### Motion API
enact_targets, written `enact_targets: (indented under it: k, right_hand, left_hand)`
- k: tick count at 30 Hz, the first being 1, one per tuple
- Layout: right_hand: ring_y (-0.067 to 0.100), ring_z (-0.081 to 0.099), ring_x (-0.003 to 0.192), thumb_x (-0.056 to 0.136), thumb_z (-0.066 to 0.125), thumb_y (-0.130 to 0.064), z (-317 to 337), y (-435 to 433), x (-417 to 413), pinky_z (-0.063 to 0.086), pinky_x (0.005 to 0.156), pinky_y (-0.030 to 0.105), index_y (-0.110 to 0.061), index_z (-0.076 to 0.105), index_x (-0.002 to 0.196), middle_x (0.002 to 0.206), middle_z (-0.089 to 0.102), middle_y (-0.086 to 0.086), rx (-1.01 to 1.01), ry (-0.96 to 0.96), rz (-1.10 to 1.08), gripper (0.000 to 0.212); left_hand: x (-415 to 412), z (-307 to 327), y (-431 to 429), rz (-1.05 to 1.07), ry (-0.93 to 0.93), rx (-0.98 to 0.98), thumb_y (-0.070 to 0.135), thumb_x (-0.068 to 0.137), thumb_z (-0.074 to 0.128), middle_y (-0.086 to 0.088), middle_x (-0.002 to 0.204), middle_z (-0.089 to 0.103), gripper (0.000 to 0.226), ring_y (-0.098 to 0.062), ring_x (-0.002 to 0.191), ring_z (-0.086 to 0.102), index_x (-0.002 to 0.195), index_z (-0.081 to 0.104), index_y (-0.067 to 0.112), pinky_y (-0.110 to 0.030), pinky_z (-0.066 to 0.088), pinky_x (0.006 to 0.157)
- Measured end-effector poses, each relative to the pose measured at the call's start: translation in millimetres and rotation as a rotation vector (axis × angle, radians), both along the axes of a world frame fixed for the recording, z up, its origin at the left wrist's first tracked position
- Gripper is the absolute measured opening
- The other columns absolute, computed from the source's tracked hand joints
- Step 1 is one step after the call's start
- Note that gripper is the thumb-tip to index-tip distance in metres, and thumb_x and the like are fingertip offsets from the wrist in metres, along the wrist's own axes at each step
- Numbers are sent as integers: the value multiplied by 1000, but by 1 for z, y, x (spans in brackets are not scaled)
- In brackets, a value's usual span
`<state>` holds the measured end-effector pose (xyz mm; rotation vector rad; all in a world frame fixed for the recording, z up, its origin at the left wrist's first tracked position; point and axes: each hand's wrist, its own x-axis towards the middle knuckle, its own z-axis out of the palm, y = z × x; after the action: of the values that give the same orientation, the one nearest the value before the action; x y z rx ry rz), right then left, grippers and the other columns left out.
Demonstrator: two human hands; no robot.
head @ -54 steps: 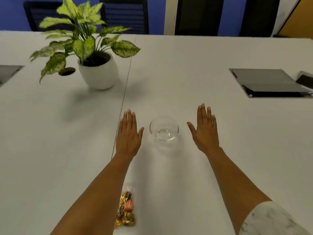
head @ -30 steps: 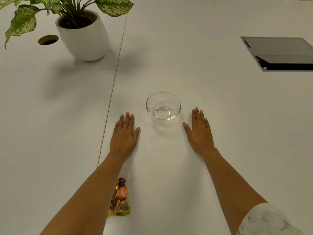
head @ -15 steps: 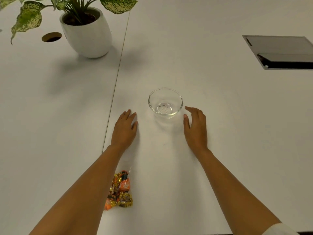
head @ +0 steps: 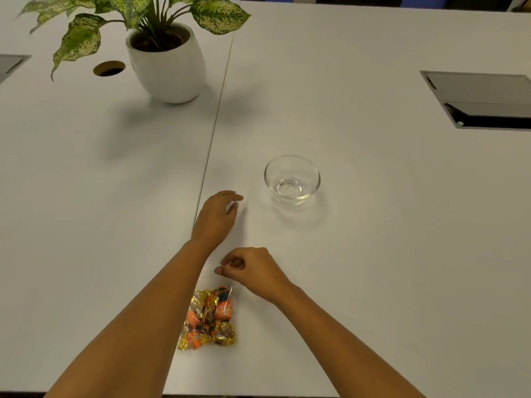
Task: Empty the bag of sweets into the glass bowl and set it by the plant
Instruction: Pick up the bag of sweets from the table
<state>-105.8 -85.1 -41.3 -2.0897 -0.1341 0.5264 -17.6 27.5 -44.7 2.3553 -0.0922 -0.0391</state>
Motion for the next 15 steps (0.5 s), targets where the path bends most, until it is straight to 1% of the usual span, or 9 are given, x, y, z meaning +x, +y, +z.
enact_targets:
  k: [1,3,5,7,9,10,12,13,15]
  right_hand:
    - [17,66,89,82,67,-34,2,-1,1,54,82,27,-10,70,105,103,73,10,10,11,5,33]
    - [20,68,89,84,67,-26,8,-2,2,53,82,26,-8,72,103,102,74,11,35,33,27,27]
    - [20,69,88,85,66,-22,18,-5,3,53,81,24,-8,72,102,101,74,11,69,47,33,23]
    - [14,67,82,86,64,-22,34,-10,7,51,76,17,-9,72,99,98,74,9,105,26,19,20]
    - [4,62,72,86,64,-21,56,-18,18,46,68,6,-13,73,93,93,74,5,128,-37,-16,14]
    - [3,61,70,86,64,-20,69,-23,26,44,64,3,-14,73,91,88,74,4,129,-79,-34,12]
    - [6,59,68,87,63,-19,98,-32,42,41,59,3,-15,73,88,80,68,1,93,-187,-59,10]
    - [7,57,68,87,63,-19,113,-37,51,40,58,4,-15,72,87,78,66,0,60,-253,-71,10]
    - [7,57,69,86,62,-17,140,-49,70,39,59,4,-15,72,88,79,65,-2,6,-386,-113,10]
  left_hand:
    - [1,3,0,8,9,-30,14,94,47,-7,131,58,27,-22,119,54,116,62,14,-28,42,98]
    - [2,12,-1,5,31,-53,17,94,48,-6,121,65,26,-17,104,60,114,64,15,-23,45,89]
    - [4,24,-3,-19,77,-91,22,93,50,-4,106,71,24,-13,90,65,109,66,16,-24,49,83]
    - [7,41,-5,-51,126,-149,31,91,52,2,87,74,22,-9,74,68,96,70,20,-22,52,70]
    - [12,62,-6,-99,167,-177,41,88,54,5,71,74,27,-7,61,68,81,73,22,-17,49,57]
    - [15,74,-7,-124,174,-182,45,86,54,5,65,73,32,-7,58,67,75,73,22,-15,49,52]
    - [20,98,-9,-154,137,-172,51,84,55,5,55,70,40,-7,53,64,67,72,19,-12,48,48]
    - [23,110,-11,-158,95,-157,53,83,54,3,53,68,44,-7,51,62,65,71,16,-12,47,48]
    - [28,134,-13,-160,23,-183,54,84,52,-3,60,70,47,-11,58,64,70,71,13,-20,50,58]
